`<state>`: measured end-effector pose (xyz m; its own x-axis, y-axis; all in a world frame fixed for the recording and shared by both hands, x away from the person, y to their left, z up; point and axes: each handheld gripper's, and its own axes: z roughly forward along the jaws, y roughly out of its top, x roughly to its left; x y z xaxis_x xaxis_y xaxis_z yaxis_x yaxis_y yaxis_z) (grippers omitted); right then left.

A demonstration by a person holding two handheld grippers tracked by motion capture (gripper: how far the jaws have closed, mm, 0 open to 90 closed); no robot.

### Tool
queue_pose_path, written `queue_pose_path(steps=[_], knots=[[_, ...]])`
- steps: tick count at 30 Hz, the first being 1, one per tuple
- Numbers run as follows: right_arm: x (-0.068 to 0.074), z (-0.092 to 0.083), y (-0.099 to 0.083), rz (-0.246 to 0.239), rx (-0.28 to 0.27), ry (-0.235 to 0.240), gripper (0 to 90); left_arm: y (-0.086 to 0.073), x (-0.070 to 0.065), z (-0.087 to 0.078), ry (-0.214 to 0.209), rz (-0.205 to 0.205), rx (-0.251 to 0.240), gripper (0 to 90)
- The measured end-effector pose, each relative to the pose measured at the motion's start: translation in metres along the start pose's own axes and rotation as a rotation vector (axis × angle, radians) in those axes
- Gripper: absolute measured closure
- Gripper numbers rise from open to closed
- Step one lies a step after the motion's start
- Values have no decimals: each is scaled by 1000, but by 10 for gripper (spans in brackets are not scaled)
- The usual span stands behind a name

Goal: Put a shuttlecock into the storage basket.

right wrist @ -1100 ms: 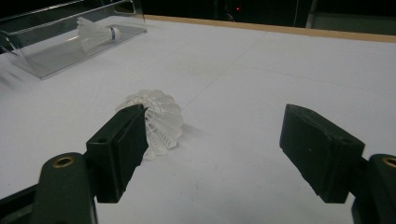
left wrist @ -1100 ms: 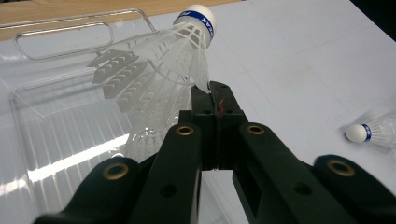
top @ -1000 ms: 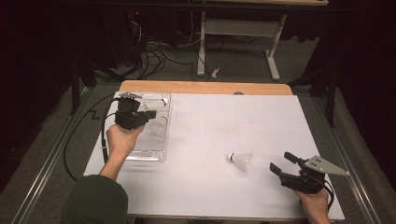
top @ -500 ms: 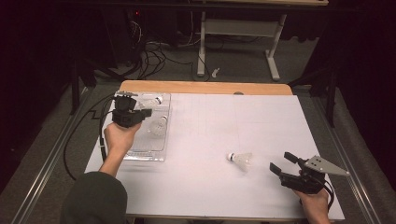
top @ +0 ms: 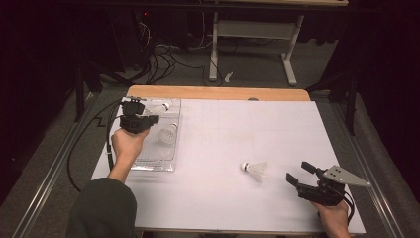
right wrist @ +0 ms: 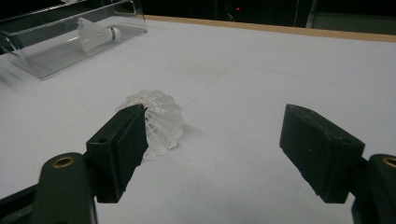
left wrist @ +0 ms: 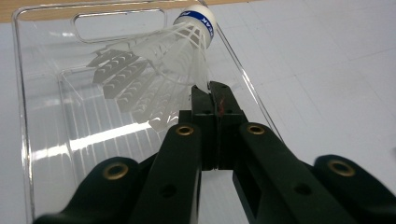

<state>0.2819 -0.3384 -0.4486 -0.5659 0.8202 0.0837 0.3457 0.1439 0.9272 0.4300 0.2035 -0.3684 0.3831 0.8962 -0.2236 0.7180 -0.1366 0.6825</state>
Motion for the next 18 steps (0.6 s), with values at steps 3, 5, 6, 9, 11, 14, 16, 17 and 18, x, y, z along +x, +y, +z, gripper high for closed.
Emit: queue_pose_path(steps=[3, 5, 6, 9, 11, 14, 16, 17, 18], knots=[[0, 0, 0, -1, 0, 0, 237, 1, 1, 1, 9, 3, 2, 899], [0, 0, 0, -2, 0, 0, 237, 3, 1, 3, 17, 1, 5, 899], [0, 0, 0, -3, -1, 0, 237, 3, 1, 3, 24, 5, 8, 899], [0, 0, 0, -1, 0, 1, 237, 5, 2, 6, 30, -2, 10, 899], [0, 0, 0, -2, 0, 1, 237, 5, 2, 8, 35, -2, 14, 899], [0, 0, 0, -3, 0, 1, 237, 6, 3, 10, 45, -1, 22, 899], [0, 0, 0, -3, 0, 1, 237, 8, 4, 12, 51, -5, 24, 899], [0, 0, 0, -1, 0, 2, 237, 8, 4, 13, 52, -8, 26, 899], [0, 0, 0, -1, -1, 2, 237, 8, 5, 13, 53, -10, 27, 898]])
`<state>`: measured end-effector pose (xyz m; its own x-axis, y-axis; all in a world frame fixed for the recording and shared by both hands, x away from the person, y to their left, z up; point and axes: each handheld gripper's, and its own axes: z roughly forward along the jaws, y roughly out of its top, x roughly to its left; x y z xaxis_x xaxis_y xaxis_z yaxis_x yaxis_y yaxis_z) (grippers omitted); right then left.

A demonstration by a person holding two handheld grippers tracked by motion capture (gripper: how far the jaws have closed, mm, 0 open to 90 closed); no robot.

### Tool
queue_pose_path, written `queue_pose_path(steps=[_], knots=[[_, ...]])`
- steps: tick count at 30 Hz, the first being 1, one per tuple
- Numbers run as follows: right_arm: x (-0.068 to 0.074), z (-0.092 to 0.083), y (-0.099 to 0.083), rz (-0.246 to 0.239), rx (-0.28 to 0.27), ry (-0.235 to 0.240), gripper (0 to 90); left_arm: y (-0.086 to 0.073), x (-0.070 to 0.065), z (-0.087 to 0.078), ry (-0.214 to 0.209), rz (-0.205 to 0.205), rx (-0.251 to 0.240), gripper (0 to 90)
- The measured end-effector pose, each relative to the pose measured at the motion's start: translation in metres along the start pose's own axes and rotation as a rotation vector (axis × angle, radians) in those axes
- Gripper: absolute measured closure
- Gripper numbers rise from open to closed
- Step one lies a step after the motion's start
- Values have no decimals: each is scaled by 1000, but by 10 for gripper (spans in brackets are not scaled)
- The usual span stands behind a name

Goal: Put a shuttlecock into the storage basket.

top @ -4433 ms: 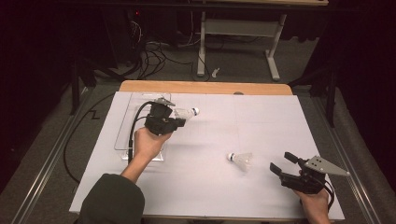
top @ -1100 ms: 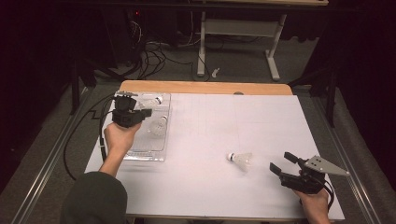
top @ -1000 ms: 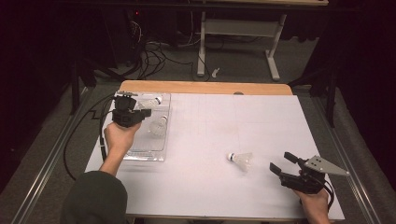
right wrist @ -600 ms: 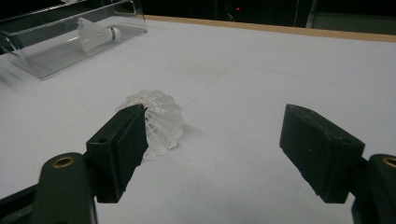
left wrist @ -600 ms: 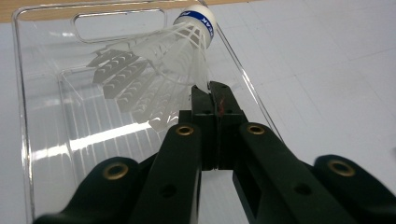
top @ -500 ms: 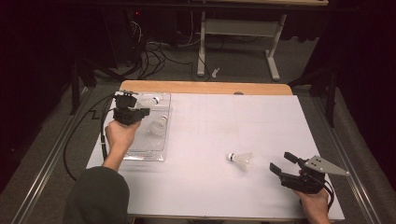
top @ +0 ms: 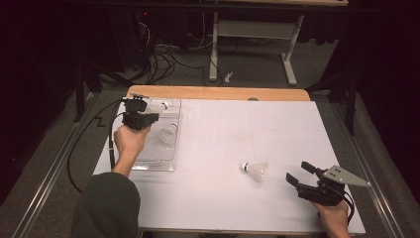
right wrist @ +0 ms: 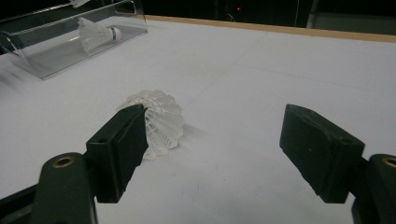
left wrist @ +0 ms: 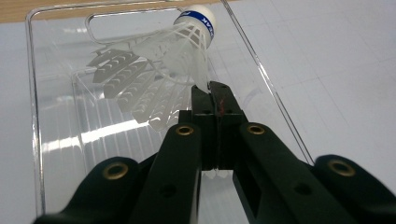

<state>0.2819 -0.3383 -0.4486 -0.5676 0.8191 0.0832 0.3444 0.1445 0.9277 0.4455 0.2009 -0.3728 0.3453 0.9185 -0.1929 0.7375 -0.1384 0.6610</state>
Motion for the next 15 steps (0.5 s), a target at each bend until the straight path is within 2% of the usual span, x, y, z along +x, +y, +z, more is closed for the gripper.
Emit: queue_pose_path(steps=[9, 15], knots=[[0, 0, 0, 1, 1, 2, 237, 1, 4, 6, 18, -12, 22, 899], [0, 0, 0, 0, 1, 1, 237, 2, 8, 10, 15, -32, 17, 898]])
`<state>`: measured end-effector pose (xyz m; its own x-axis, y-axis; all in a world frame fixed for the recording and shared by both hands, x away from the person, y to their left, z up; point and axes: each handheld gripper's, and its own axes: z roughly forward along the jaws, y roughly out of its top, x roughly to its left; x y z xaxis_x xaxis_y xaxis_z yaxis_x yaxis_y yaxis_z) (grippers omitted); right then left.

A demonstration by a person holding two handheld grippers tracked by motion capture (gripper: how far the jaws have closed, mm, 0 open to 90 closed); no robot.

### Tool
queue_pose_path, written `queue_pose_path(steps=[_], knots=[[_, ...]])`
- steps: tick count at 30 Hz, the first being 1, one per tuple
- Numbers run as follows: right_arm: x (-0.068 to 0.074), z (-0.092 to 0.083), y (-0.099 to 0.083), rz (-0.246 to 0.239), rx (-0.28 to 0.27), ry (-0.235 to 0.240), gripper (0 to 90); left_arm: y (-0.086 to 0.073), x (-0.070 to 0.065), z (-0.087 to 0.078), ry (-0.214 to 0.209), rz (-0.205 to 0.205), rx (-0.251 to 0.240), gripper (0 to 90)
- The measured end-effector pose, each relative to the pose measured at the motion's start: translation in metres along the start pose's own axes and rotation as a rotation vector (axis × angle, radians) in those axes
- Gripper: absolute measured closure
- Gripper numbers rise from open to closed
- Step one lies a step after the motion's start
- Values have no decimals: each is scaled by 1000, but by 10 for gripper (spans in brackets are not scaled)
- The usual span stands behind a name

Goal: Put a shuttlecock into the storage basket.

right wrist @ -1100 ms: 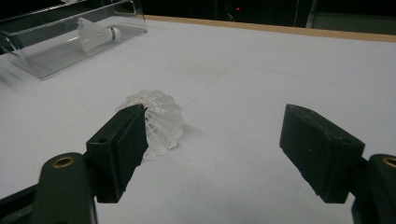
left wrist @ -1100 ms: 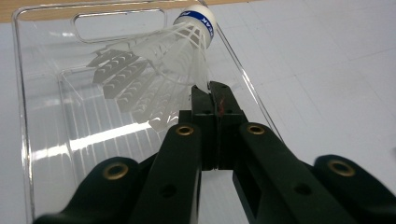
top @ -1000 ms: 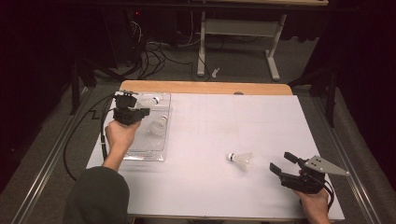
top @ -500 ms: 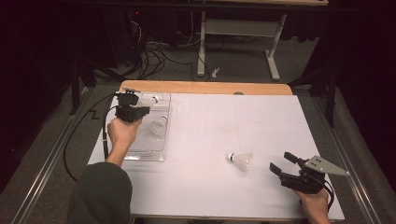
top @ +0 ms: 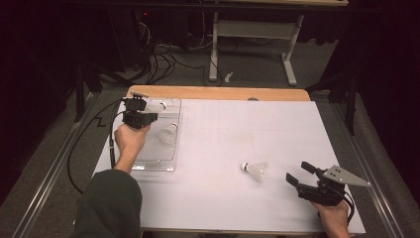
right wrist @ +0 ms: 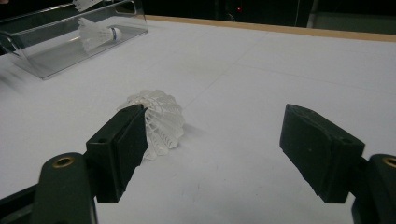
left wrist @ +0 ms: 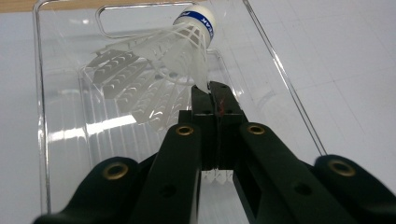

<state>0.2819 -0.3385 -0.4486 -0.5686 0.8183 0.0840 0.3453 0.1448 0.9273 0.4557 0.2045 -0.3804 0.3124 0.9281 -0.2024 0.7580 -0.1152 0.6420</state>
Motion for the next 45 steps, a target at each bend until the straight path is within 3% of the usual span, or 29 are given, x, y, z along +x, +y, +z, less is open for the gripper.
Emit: queue_pose_path(steps=[7, 8, 10, 13, 22, 34, 45], knots=[[0, 0, 0, -1, 1, 0, 237, 0, 0, 5, 0, -4, 4, 896], [0, 0, 0, 0, 0, 0, 237, 0, 0, 6, -3, -9, 8, 881], [0, 0, 0, 0, 0, 0, 237, -1, 0, 7, 2, -7, 5, 757], [0, 0, 0, 0, 0, 1, 237, -3, -3, 6, -1, 14, 6, 730], [0, 0, 0, 2, 1, 0, 237, -9, -3, 0, -12, 13, -25, 613], [0, 0, 0, 0, 0, -1, 237, -14, -7, -9, -15, 24, -57, 511], [0, 0, 0, 2, -1, -1, 237, -17, -17, -19, -14, 61, -87, 456]])
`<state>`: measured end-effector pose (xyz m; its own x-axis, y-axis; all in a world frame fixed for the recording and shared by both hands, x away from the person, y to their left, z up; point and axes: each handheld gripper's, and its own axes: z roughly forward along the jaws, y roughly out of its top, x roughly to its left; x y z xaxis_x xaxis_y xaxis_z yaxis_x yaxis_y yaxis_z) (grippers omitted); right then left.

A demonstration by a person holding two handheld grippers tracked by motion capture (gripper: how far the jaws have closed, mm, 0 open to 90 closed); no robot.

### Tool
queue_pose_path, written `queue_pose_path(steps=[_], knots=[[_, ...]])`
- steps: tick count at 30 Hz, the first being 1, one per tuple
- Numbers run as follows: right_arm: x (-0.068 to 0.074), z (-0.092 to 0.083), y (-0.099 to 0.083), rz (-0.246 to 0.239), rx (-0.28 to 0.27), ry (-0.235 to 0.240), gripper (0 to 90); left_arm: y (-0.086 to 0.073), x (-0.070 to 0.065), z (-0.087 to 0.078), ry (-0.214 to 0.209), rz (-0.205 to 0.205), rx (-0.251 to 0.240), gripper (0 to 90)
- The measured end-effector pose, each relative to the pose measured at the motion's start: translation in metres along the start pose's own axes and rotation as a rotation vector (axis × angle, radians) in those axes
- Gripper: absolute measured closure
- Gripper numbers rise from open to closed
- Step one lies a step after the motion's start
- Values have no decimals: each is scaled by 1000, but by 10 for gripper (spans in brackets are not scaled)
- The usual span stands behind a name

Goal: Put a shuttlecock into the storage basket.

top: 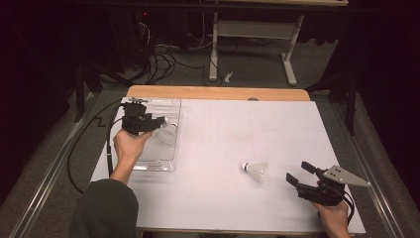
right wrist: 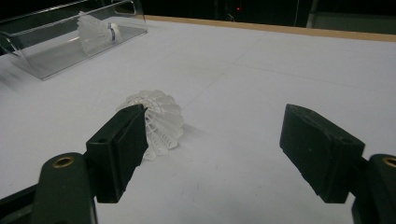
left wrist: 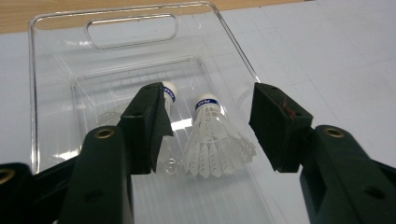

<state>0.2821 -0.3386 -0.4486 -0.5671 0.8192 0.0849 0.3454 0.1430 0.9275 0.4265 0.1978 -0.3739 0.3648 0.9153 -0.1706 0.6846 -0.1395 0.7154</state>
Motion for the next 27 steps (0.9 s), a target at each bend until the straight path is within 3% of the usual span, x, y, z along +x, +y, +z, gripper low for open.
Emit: queue_pose_path(steps=[27], knots=[[0, -1, 0, 1, -3, -3, 237, -12, -19, -23, -51, 66, -69, 440]])
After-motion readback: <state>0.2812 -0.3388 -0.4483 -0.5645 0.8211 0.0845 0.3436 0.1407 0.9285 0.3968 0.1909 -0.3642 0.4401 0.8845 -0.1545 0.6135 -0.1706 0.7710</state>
